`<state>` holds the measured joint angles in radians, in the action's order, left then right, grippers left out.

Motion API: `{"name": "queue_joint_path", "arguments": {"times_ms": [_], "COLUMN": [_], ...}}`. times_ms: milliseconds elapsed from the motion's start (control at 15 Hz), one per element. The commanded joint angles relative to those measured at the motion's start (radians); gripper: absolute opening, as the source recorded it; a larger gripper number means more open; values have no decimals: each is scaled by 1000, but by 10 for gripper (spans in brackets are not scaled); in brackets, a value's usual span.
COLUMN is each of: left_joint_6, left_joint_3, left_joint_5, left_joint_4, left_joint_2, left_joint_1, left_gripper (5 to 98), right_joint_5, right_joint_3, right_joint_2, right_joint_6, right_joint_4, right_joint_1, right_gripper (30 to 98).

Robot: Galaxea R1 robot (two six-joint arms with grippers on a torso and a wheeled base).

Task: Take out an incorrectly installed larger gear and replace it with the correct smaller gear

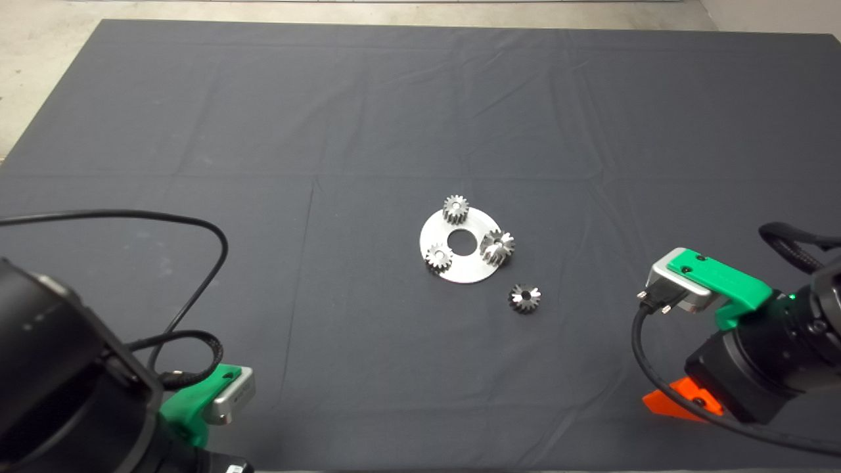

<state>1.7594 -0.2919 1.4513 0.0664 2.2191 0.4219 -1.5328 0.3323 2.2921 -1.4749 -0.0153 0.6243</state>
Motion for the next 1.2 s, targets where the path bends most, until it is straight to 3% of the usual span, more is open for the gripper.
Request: {"name": "queue_joint_path", "arguments": {"times_ms": [0,200,467,667,1133], "left_joint_6": [8,8,6,6,5], "left_joint_3": [18,18,18,16,16], "left_joint_5": [-2,-2,0,1,1], "left_joint_4": [15,15,15,13,15], "left_joint_2": [-3,-2,-2,-5,-6], "left_joint_1": [20,18,18,18,18], "left_gripper": [982,982,982,982,982], "right_joint_5": [-23,-23,-20,-18,-4], "right_joint_3": [-1,55,141,268,421], "right_joint_2": [-19,-4,26,60,168], "right_joint_6": [-7,12,111,124,272], "right_joint_4": [-23,5,187,312,439], "right_joint_1": [22,22,7,-65,-178], "right_gripper": [976,976,976,976,976]}}
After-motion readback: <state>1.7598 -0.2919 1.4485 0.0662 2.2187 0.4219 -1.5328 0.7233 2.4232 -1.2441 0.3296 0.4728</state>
